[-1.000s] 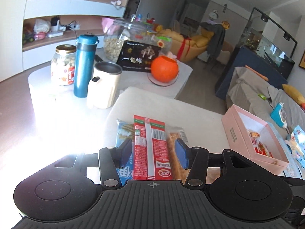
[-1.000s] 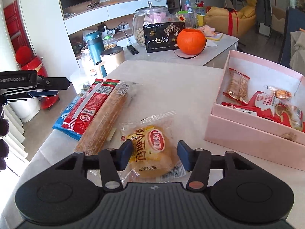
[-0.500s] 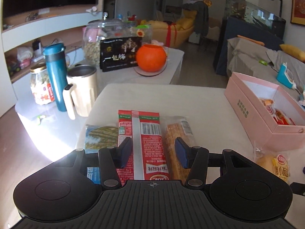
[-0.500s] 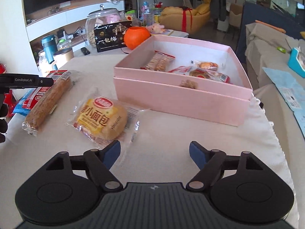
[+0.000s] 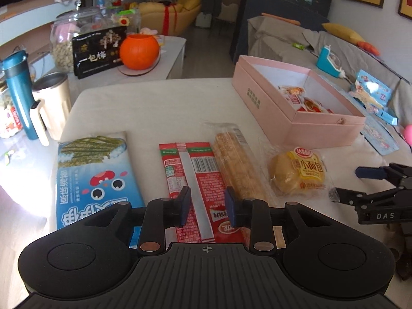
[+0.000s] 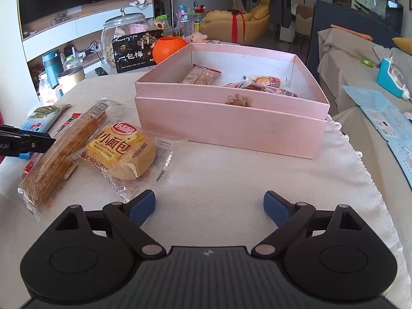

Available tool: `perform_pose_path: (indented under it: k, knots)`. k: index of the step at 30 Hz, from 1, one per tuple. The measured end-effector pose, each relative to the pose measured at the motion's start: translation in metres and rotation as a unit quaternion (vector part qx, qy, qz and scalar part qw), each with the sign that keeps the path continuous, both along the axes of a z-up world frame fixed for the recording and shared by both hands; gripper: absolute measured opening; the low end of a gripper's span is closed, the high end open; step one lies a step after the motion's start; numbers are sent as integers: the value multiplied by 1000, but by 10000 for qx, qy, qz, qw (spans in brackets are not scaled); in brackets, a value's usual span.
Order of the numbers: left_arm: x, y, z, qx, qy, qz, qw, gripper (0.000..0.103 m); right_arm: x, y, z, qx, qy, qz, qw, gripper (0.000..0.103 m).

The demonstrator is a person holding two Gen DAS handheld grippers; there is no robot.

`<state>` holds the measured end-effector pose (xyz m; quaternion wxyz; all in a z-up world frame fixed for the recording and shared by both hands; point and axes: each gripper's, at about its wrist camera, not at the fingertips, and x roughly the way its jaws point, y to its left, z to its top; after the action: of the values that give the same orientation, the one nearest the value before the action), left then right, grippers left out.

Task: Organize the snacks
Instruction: 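Hold the strip packet with the left gripper while the right gripper approaches the yellow bun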

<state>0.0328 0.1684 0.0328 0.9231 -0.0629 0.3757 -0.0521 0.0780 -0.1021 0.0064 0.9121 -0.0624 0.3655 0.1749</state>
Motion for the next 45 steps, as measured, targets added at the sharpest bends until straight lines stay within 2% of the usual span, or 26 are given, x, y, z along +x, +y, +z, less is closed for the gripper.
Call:
perform_pose_path:
  k: [3, 5, 7, 9, 13, 15, 17, 18, 22, 23, 25, 26, 27, 29, 32, 36, 39, 41, 45]
  knots:
    - [4, 9, 7, 17, -131, 368, 9992, 32, -1, 0, 0, -6, -10, -17, 10000, 93]
    - [13, 12, 6, 36, -52, 481, 9988, 32, -2, 1, 0, -15, -15, -36, 10000, 93]
    - [22, 7, 1, 76, 50, 411, 9991, 32, -2, 1, 0, -20, -15, -55, 10000, 93]
    - [29, -2, -5, 290, 178, 255, 9991, 33, -2, 1, -1, -23, -19, -75, 10000, 94]
    - [30, -16, -7, 828, 14, -5, 9966, 44, -2, 0, -1, -36, -17, -113, 9999, 95]
    - [31, -12, -8, 915, 22, 70, 9958, 54, -1, 0, -1, -34, -7, -130, 9999, 96]
    - [32, -5, -9, 989, 45, 249, 9948, 68, -1, 0, -1, -32, -5, -132, 9999, 96]
    - [31, -1, -9, 992, 48, 336, 9945, 69, -1, 0, -1, -31, -6, -131, 9999, 96]
    - [29, 16, -8, 881, 99, 611, 9942, 70, 0, 0, -1, -27, 6, -148, 9999, 98]
    - [28, 19, -8, 788, 113, 626, 9949, 66, 1, -1, -1, -24, 13, -156, 9999, 98]
    - [26, 23, -9, 295, 193, 553, 9978, 63, 1, -1, -2, -21, 17, -161, 9999, 98]
    - [26, 24, -10, 33, 250, 487, 9985, 65, 1, -1, -2, -21, 15, -161, 9999, 98]
    - [26, 21, -11, -10, 247, 445, 9987, 67, 1, -1, -2, -20, 17, -161, 9999, 98]
    - [27, 11, -12, 316, 267, 360, 9985, 67, 2, -1, -2, -23, 23, -172, 9998, 99]
    - [33, 3, -13, 555, 283, 350, 9974, 67, 2, -1, -2, -21, 26, -176, 9998, 99]
    - [37, 2, -14, 573, 251, 424, 9971, 65, 2, -1, -2, -22, 25, -172, 9998, 99]
    - [25, 0, -12, 566, 248, 402, 9973, 62, 1, -1, -1, -49, 38, -115, 9999, 99]
    - [10, -4, -11, 570, 251, 309, 9976, 59, -2, 1, 4, -81, -13, 103, 9999, 99]
    - [-21, -7, -11, 489, 237, 339, 9979, 59, -10, 19, 25, -259, -474, 744, 9958, 98]
